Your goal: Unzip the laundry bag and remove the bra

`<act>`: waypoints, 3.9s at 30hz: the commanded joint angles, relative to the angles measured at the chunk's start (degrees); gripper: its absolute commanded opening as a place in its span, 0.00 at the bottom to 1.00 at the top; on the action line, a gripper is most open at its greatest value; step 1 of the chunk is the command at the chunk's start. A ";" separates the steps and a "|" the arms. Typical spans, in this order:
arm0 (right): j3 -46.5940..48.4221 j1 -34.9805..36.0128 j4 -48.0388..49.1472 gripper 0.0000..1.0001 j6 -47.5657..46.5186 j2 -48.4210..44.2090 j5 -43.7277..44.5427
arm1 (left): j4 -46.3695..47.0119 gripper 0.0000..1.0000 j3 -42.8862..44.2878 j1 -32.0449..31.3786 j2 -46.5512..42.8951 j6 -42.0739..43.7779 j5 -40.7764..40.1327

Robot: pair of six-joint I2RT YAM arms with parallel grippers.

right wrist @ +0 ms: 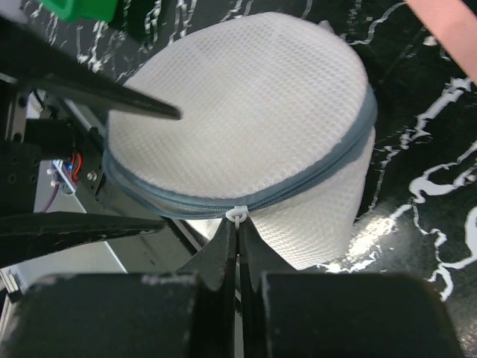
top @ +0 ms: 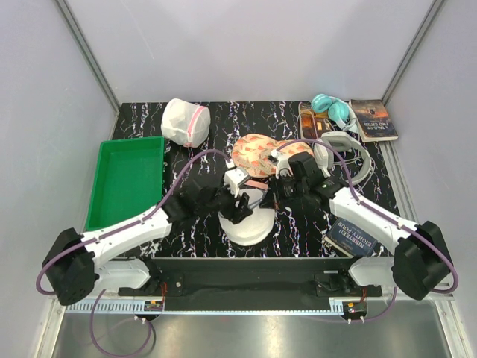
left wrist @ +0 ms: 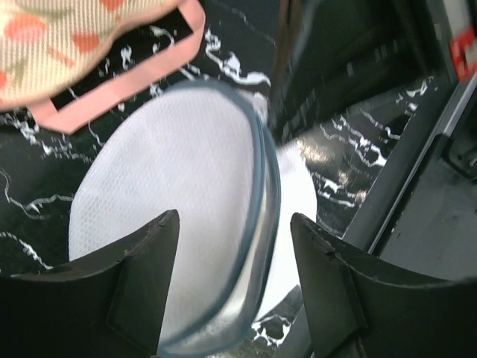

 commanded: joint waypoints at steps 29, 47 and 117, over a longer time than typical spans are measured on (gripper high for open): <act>0.80 1.17 -0.61 0.00 0.67 -0.34 6.17 | 3.38 0.00 0.38 0.15 0.37 3.07 1.83; 2.30 -0.77 -0.53 0.00 -2.40 0.80 1.87 | 1.53 0.35 -2.17 0.15 -5.00 1.58 0.24; 4.14 -3.59 -0.96 0.59 -1.52 0.12 6.70 | -10.06 0.00 8.80 -0.29 -4.13 -0.18 -4.93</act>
